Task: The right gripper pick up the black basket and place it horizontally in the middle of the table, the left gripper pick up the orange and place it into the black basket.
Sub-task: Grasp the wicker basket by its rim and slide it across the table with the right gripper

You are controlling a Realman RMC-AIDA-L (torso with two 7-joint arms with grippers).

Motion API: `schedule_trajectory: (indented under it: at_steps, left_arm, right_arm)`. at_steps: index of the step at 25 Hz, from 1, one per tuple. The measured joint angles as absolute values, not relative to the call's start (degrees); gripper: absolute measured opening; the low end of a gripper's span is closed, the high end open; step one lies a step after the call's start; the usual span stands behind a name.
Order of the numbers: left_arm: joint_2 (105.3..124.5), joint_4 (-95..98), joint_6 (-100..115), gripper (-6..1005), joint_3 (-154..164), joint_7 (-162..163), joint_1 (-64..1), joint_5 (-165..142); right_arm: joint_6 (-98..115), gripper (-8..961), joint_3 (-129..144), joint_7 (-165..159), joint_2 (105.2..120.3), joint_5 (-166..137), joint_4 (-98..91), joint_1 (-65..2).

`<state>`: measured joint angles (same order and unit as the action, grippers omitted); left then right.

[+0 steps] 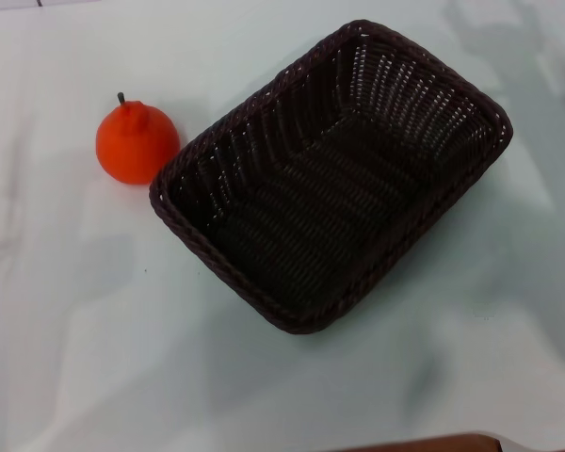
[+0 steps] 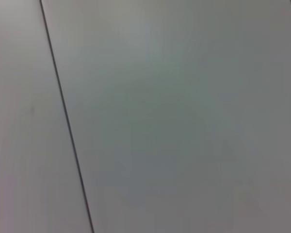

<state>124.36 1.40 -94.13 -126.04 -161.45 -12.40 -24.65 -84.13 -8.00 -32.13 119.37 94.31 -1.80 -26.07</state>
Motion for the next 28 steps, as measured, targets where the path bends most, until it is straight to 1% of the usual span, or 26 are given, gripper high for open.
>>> schedule_trajectory:
  at_steps: [7, 11, 15, 19, 23, 25, 28]
  left_arm:
    - [124.43, 1.41, -94.17, 905, -125.70, -161.37, -12.68, -24.93]
    - [124.51, 1.41, -94.13, 905, -125.68, -161.33, -12.75, -24.98]
    - [124.54, 1.41, -94.12, 905, -125.77, -161.19, -12.66, -25.01]
    - [124.55, 1.41, -94.21, 906, -125.78, -161.10, -12.58, -25.04]
    - [124.49, 1.41, -94.15, 906, -125.82, -160.93, -12.66, -25.05]
    - [124.47, 1.41, -94.12, 906, -125.94, -160.92, -12.82, -25.05]
    - [124.42, 1.41, -94.10, 906, -125.97, -160.92, -13.08, -25.05]
  right_arm:
    - [-83.91, 923, -3.23, -37.60, 119.26, 94.31, -5.21, -26.17]
    - [-83.72, 919, 3.06, -47.04, 119.22, 94.28, -10.85, -26.30]
    - [-81.12, 915, 15.02, -66.56, 119.03, 92.77, -23.23, -25.61]
    - [-80.34, 911, 23.32, -93.21, 118.54, 80.12, -42.55, -24.77]
    - [-85.21, 888, 24.96, -113.72, 117.12, 63.38, -58.54, -26.91]
    - [-90.39, 882, 25.80, -121.22, 115.91, 55.34, -63.63, -29.39]
    - [-96.10, 884, 27.01, -127.35, 114.83, 47.27, -67.00, -33.27]
